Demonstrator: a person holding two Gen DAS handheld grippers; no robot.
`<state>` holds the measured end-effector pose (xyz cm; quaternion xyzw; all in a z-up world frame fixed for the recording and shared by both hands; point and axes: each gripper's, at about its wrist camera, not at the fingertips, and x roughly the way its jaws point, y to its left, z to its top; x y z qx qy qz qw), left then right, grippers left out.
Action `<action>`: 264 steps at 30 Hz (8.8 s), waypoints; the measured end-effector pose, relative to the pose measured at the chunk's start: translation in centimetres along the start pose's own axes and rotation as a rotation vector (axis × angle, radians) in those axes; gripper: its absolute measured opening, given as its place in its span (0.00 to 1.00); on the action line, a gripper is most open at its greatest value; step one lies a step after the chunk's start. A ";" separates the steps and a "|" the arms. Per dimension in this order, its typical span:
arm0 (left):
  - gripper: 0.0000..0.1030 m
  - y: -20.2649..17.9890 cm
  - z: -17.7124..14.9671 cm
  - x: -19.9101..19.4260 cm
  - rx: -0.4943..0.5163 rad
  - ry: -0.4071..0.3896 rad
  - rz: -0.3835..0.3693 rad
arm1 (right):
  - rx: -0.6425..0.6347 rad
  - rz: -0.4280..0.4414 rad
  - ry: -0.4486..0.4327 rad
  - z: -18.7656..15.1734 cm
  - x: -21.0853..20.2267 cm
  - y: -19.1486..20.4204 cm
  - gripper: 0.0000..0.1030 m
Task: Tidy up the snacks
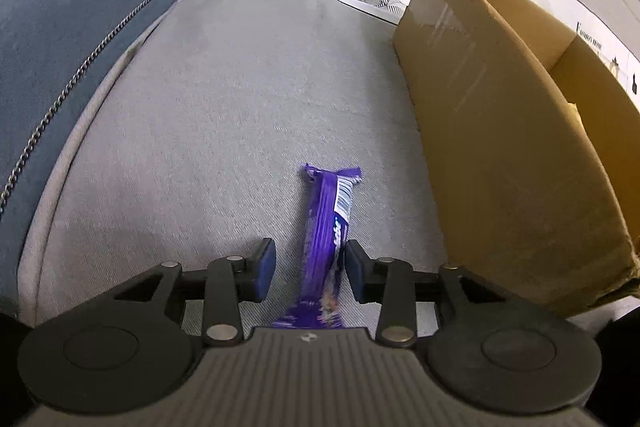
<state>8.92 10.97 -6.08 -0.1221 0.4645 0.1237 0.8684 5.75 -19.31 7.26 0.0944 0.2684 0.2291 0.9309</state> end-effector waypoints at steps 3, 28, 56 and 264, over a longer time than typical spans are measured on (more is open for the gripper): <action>0.35 -0.2 -0.5 0.0 0.038 -0.025 0.017 | -0.001 0.000 0.002 0.0 -0.1 0.0 0.54; 0.15 1.6 -0.5 -3.3 -0.094 -0.133 -0.061 | -0.036 -0.040 0.036 0.2 0.6 0.9 0.54; 0.15 -3.1 4.5 -14.0 -0.003 -0.262 -0.174 | 0.013 -0.123 -0.102 0.1 -0.7 0.3 0.54; 1.00 -16.6 -0.6 -10.4 0.224 -0.195 -0.110 | 0.195 -0.333 0.046 -1.8 -1.2 -3.2 0.99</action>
